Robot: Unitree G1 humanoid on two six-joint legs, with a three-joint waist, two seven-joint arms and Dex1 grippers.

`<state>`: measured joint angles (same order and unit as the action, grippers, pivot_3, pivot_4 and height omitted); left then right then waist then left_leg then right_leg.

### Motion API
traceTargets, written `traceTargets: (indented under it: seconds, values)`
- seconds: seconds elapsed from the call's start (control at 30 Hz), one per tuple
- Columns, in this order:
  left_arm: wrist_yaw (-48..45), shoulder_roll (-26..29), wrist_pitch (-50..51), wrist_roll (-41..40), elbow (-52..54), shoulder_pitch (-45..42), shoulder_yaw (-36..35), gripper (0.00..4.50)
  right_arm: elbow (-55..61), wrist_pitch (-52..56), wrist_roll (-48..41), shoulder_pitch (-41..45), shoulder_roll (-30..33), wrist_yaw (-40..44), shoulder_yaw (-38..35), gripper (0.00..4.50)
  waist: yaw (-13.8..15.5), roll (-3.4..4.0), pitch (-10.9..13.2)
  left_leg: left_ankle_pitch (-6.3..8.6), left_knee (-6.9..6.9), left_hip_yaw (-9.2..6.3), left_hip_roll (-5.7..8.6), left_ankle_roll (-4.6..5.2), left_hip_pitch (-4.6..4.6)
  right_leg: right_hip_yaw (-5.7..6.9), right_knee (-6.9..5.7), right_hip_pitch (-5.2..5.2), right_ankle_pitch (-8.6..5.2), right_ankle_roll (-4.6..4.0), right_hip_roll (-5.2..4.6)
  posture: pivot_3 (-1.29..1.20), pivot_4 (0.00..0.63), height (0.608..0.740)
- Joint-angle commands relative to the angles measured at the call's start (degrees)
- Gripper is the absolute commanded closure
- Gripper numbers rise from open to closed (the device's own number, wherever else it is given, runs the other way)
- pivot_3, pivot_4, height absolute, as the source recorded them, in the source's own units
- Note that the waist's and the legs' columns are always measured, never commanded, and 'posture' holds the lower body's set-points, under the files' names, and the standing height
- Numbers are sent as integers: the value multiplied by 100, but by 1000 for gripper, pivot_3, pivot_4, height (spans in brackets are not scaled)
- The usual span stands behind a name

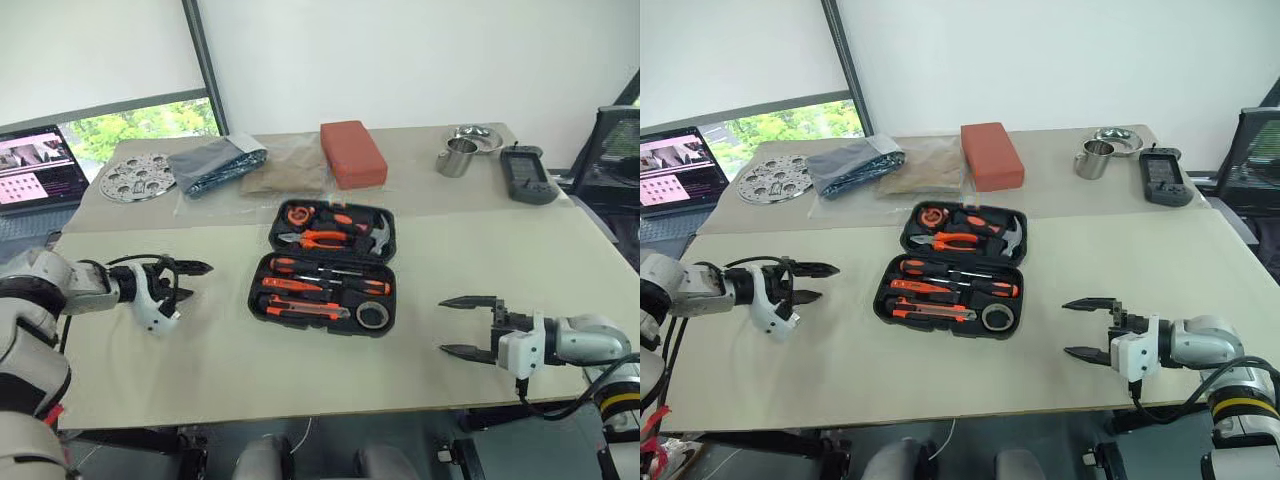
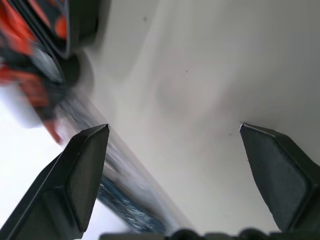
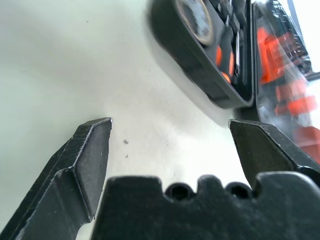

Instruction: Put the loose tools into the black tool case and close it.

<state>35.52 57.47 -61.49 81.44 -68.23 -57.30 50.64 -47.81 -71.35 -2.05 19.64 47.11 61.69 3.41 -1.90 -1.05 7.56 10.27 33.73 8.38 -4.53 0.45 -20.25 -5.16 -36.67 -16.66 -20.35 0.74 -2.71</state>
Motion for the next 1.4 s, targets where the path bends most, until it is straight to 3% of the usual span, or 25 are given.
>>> traceTargets:
  seconds: [0.03, 0.17, 0.23, 0.3, 0.37, 0.5, 0.63, 0.8, 1.03, 1.17, 1.4]
  values:
    - [-2368, -445, -147, -2173, -1273, 258, -1535, 0, 452, 1911, -974, 71, -279, -185, -306, 126, -45, -5, -1, 2, 2, 1, -6, -8, 4, 4, -12, -5, -2, -5, 2, 0, 150, 740]
    - [-5405, -955, 435, -4510, -1443, 496, -3409, 0, 1627, 4045, -1704, -105, -366, -129, -403, 126, -17, 31, -19, -13, 1, 3, -6, -33, -36, 28, -49, -68, -4, -12, 12, 0, 150, 740]
    - [-7036, -1339, 1517, -5853, -1341, 451, -4537, 0, 2277, 5532, -2141, -60, -344, -321, -478, 126, 35, 37, -24, -18, 8, -12, -10, -42, -75, 83, -52, -97, -5, -20, 24, 0, 150, 740]
    - [-8092, -1703, 2794, -6945, -1201, 242, -5460, 0, 2819, 6955, -2515, 88, -350, -667, -570, 126, 88, 37, -26, -26, 18, -14, -11, -51, -133, 119, -80, -162, -2, -24, 22, 0, 150, 740]
    - [-8561, -1971, 3944, -7616, -1078, -8, -6033, 0, 3144, 8121, -2803, 348, -424, -1045, -643, 126, 110, 36, -26, -39, 35, -22, -11, -69, -181, 134, -106, -206, -1, -24, 30, 0, 150, 740]
    - [-8728, -2414, 6246, -8358, -956, -620, -6606, 0, 3170, 10558, -3334, 1352, -678, -1808, -761, 126, 103, 34, -24, -69, 41, -36, -8, -116, -219, 145, -126, -255, -2, -23, 61, 0, 150, 740]
    - [-8172, -2871, 7483, -8597, -899, -1061, -6754, 0, 1896, 12117, -3234, 2620, -999, -2272, -781, 126, 75, 35, -25, -72, 32, -39, -7, -121, -212, 140, -123, -256, -3, -22, 68, 0, 150, 740]
    - [-7881, -3262, 8082, -8581, -870, -1228, -6653, 0, 825, 12654, -3076, 3445, -1332, -2232, -822, 126, 70, 35, -25, -79, 25, -34, -11, -131, -218, 140, -111, -263, -3, -21, 73, 0, 150, 740]
    - [-7278, -3665, 8098, -8651, -884, -1343, -6730, 0, -170, 12167, -2540, 3976, -1752, -2301, -839, 126, 92, 36, -25, -87, 26, -25, -11, -145, -255, 141, -109, -295, -3, -21, 76, 0, 150, 740]
    - [-7083, -3850, 8068, -8673, -901, -1393, -6773, 0, -538, 11822, -2309, 4150, -1901, -2263, -898, 1127, 96, 37, -26, -89, 24, -16, -9, -147, -259, 141, -108, -304, -3, -21, 75, 0, 150, 740]
    - [-6876, -3962, 8043, -8672, -912, -1411, -6843, 0, -838, 11614, -2080, 4278, -1947, -2093, -1003, 3586, 80, 37, -26, -95, 22, -14, -10, -157, -262, 140, -120, -323, -3, -21, 75, 0, 150, 740]
